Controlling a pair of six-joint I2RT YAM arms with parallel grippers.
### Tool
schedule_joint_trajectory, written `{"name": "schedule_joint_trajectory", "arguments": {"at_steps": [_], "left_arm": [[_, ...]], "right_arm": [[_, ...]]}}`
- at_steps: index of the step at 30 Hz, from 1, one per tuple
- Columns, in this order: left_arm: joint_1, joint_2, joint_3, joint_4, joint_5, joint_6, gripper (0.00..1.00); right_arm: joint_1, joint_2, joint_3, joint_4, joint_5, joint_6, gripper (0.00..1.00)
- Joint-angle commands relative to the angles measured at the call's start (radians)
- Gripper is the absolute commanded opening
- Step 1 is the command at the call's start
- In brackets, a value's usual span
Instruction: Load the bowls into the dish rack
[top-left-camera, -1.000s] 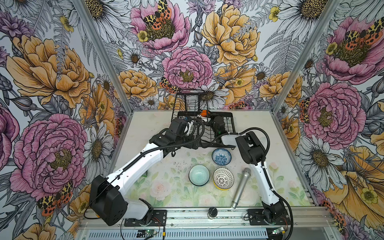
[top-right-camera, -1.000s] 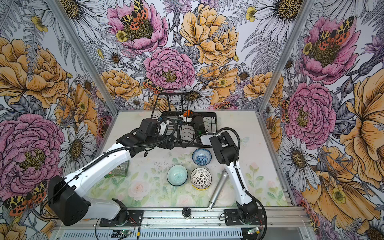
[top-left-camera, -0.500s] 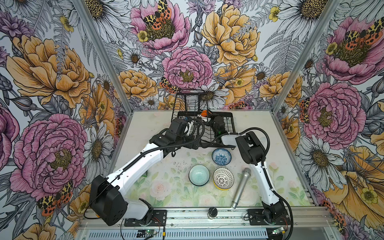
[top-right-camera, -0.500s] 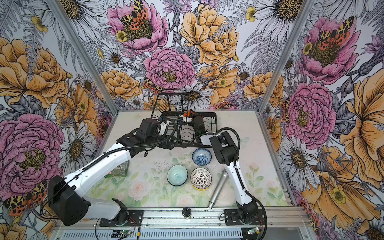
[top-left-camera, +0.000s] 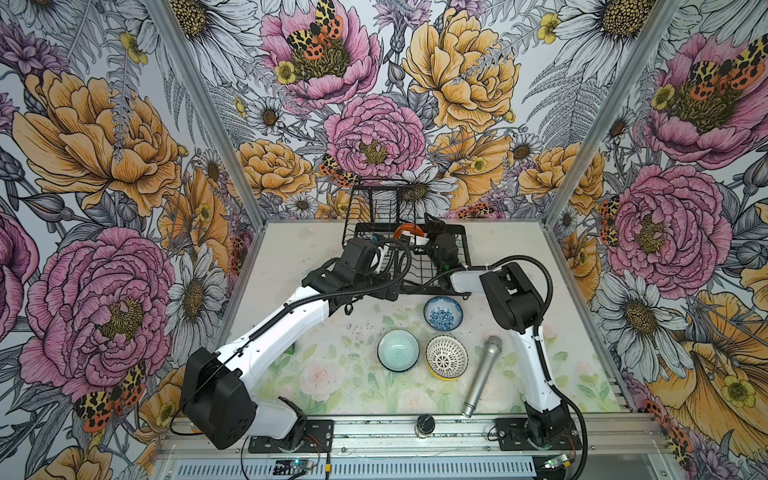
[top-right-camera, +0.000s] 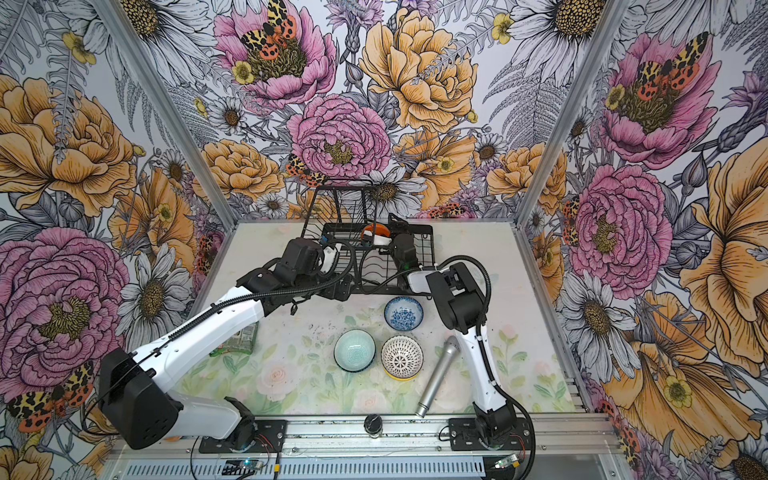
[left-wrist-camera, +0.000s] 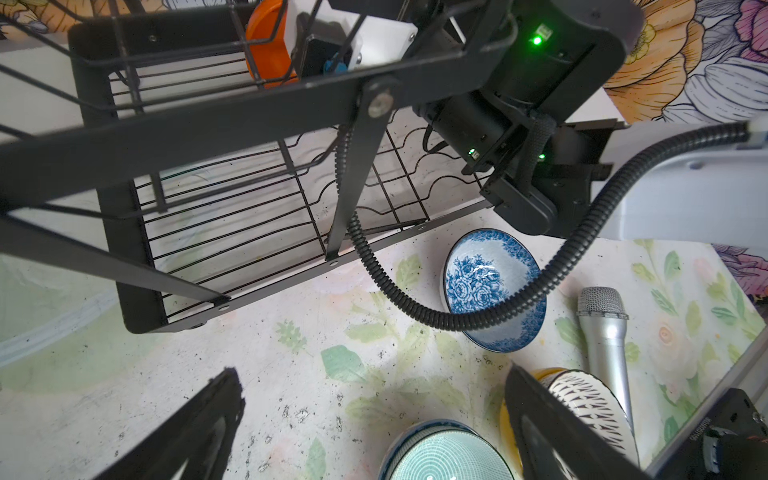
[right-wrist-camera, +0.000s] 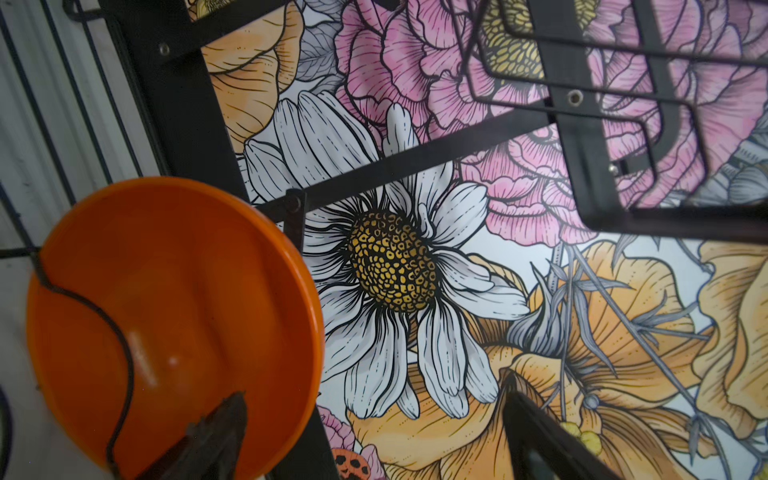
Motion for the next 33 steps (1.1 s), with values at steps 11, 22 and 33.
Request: {"name": "schedule_joint_trajectory", "arguments": {"at_steps": [11,22,33], "left_arm": [[0.016,-0.019,-0.035,0.042,-0.039,-0.013,0.99],[0.03,-0.016,-0.049,0.092,0.023,-0.002,0.99],[0.007,0.052,-0.051,0.122,0.052,0.017,0.99]], "right_arm": [[-0.019,-0.445,-0.376,-0.049,0.063,0.162,0.99],[-0.038,-0.793,-0.643,-0.224,0.239,0.343,1.0],[-0.016,-1.011,-0.274,-1.283,0.296,1.044,0.99]]}}
